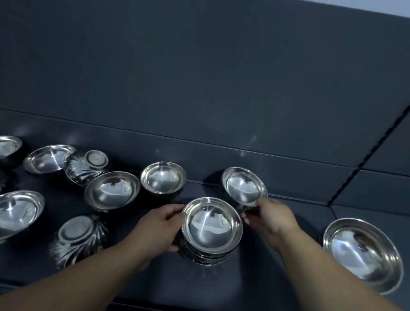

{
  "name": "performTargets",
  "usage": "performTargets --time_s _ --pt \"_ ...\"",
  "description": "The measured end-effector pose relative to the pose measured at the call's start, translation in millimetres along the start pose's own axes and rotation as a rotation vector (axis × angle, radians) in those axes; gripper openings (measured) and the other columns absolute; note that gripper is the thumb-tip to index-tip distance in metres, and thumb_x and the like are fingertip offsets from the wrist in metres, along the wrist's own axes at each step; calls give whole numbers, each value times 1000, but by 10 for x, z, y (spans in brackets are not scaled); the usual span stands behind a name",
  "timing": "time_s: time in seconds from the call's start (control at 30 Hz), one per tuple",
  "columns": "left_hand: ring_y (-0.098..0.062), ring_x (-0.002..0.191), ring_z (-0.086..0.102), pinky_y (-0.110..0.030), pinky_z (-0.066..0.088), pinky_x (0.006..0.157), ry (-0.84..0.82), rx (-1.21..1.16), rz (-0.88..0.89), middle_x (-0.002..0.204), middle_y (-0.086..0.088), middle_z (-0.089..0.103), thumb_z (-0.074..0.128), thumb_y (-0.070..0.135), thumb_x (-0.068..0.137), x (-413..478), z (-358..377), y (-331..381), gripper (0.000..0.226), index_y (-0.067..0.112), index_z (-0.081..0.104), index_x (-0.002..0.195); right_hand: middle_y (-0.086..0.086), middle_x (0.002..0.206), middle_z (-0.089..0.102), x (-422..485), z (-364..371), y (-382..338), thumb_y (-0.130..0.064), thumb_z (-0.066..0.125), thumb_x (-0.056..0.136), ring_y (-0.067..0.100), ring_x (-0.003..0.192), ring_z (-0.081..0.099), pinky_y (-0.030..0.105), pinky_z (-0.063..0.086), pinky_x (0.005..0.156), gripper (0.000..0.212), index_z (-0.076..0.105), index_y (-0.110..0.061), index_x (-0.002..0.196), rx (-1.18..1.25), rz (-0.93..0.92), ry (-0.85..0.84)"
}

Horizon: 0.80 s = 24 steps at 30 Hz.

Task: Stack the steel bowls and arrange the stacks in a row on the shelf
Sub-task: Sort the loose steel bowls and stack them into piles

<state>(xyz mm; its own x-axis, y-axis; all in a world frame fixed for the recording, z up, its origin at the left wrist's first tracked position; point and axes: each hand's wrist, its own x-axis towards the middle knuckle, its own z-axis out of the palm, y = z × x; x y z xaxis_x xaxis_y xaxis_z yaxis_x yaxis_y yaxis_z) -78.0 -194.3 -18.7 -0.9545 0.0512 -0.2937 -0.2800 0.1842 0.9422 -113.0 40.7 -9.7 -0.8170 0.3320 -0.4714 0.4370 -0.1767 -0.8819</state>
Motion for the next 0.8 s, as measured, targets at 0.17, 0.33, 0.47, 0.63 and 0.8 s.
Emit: performTargets --time_s 0.17,0.33,0.47,0.63,0.8 --pt "-16 99 68 -30 57 65 -65 -39 -43 105 3 72 58 31 92 1 153 16 17 34 66 106 14 71 70 -340 -203 -274 -6 46 95 22 56 64 30 55 55 22 59 -3 112 25 -148 -32" --pt "-17 105 66 -35 56 76 -125 -127 -110 107 2 72 55 31 95 11 313 63 17 34 65 108 17 66 62 -752 -343 -278 -4 48 90 22 48 55 28 47 45 19 61 3 104 -80 -160 -75" --pt "-19 112 62 -36 55 79 -168 -193 -150 118 3 68 49 48 94 -17 404 100 33 31 61 120 19 64 62 -846 -442 -160 -10 51 92 25 49 56 30 48 49 20 64 5 95 -194 -155 -34" --pt "-15 115 60 -31 53 76 -188 -168 -76 125 11 63 49 57 90 -108 515 158 29 43 60 113 18 65 62 -894 -427 -55 -13 57 94 22 46 56 28 50 47 18 62 -2 80 -227 -159 -17" --pt "-14 114 60 -27 54 71 -145 -102 -27 127 9 62 57 50 89 -138 572 136 37 43 55 125 13 60 65 -858 -393 -17 -14 57 91 22 48 59 30 52 51 19 64 -6 75 -290 -191 12"
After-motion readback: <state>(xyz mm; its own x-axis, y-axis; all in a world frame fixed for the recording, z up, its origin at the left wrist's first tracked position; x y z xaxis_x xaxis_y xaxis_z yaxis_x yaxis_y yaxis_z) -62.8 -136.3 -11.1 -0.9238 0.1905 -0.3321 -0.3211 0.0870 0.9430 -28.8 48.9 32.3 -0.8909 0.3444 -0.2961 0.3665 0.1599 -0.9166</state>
